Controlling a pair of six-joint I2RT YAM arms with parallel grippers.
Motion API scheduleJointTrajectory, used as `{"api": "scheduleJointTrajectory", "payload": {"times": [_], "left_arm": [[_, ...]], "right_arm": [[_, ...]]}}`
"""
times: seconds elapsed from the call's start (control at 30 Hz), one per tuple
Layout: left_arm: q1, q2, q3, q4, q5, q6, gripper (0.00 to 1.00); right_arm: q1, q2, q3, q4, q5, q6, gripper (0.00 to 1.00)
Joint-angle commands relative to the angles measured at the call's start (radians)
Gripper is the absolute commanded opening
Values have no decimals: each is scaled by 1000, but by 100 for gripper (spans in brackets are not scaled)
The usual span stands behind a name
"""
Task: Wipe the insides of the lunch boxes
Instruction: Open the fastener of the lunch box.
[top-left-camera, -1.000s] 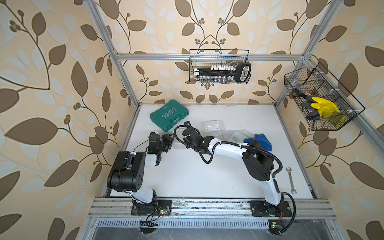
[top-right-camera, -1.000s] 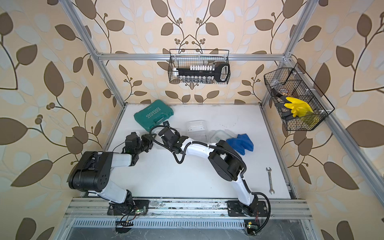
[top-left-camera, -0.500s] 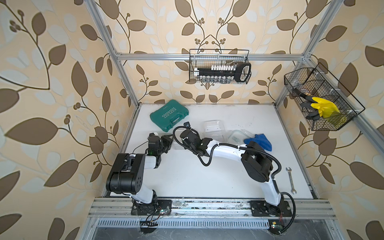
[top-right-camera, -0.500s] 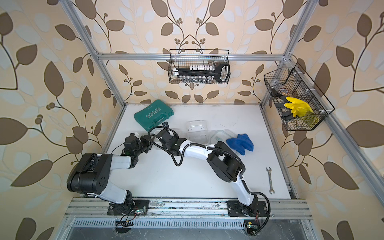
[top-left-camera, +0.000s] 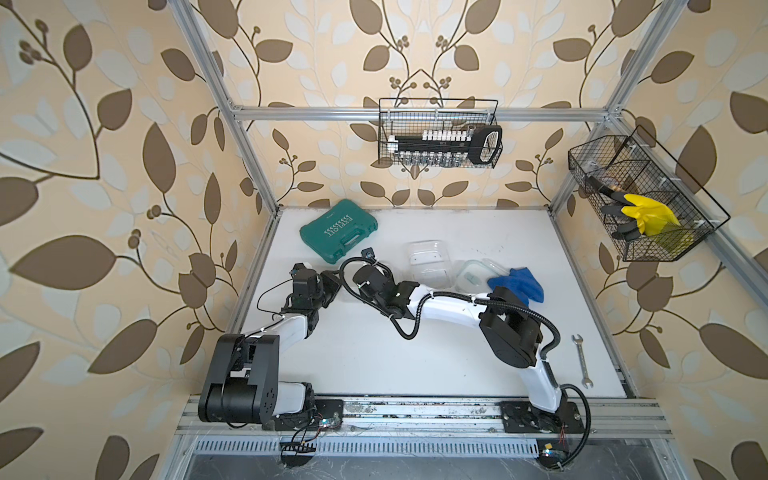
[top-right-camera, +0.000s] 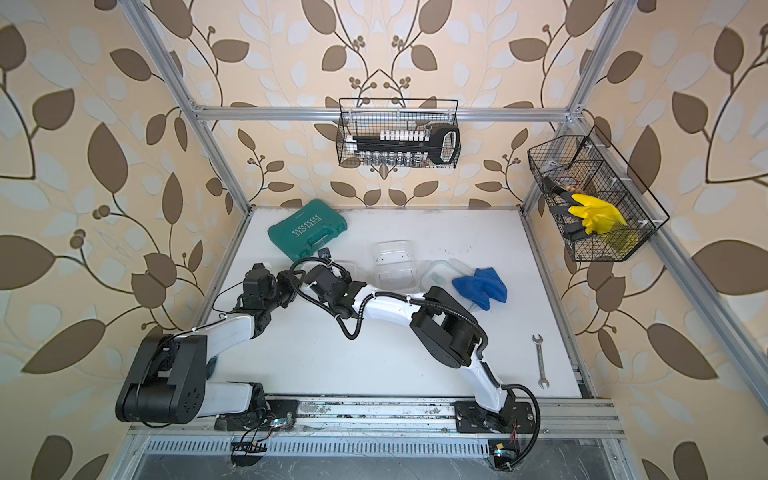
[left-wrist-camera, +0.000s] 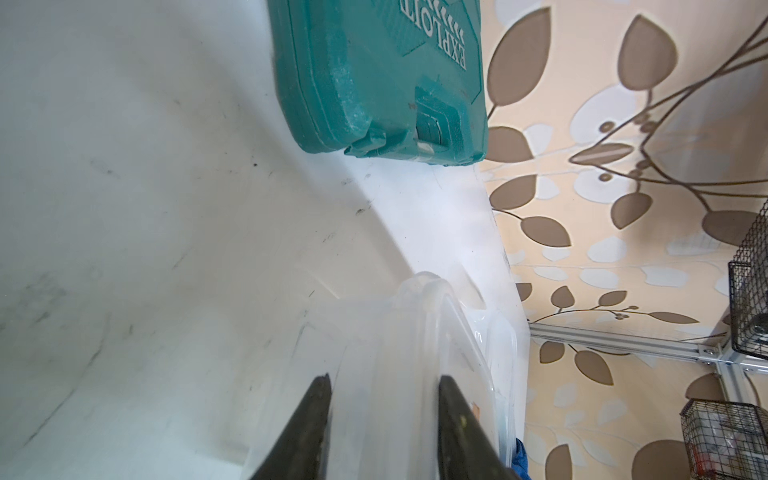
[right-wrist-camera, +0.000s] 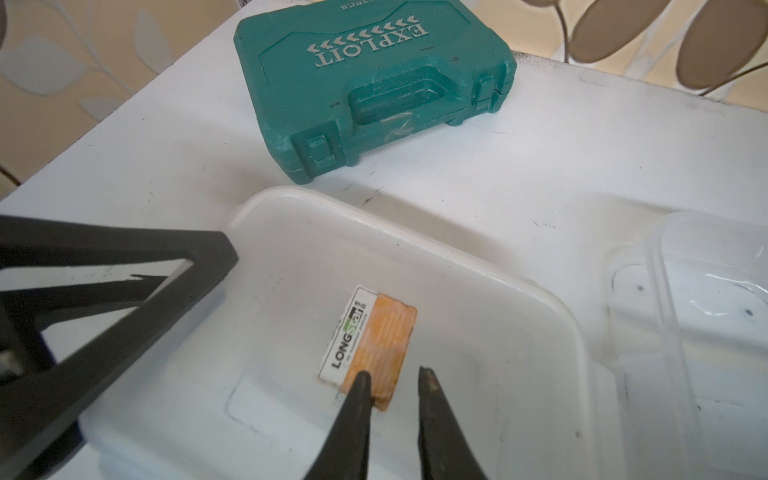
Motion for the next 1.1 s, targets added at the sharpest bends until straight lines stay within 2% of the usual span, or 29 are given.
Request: {"api": "scheduleJointTrajectory", "payload": {"times": [0.0, 0.1, 0.2, 0.6, 1.07], "left_arm": [[4, -5, 58, -28, 4, 99, 0], [4, 24, 64, -27, 24, 112, 0], [2, 35, 79, -64, 29, 177, 0], [-29, 30, 138, -242, -6, 339, 0], [-163, 33, 205, -451, -183, 534, 0]], "right_arm": [[42, 156, -77, -345, -149, -34, 21], [46, 165, -69, -359, -144, -50, 18], [49, 169, -71, -371, -143, -64, 16], [50, 200, -49, -420, -161, -120, 13], [33, 205, -49, -437, -194, -165, 9]]}}
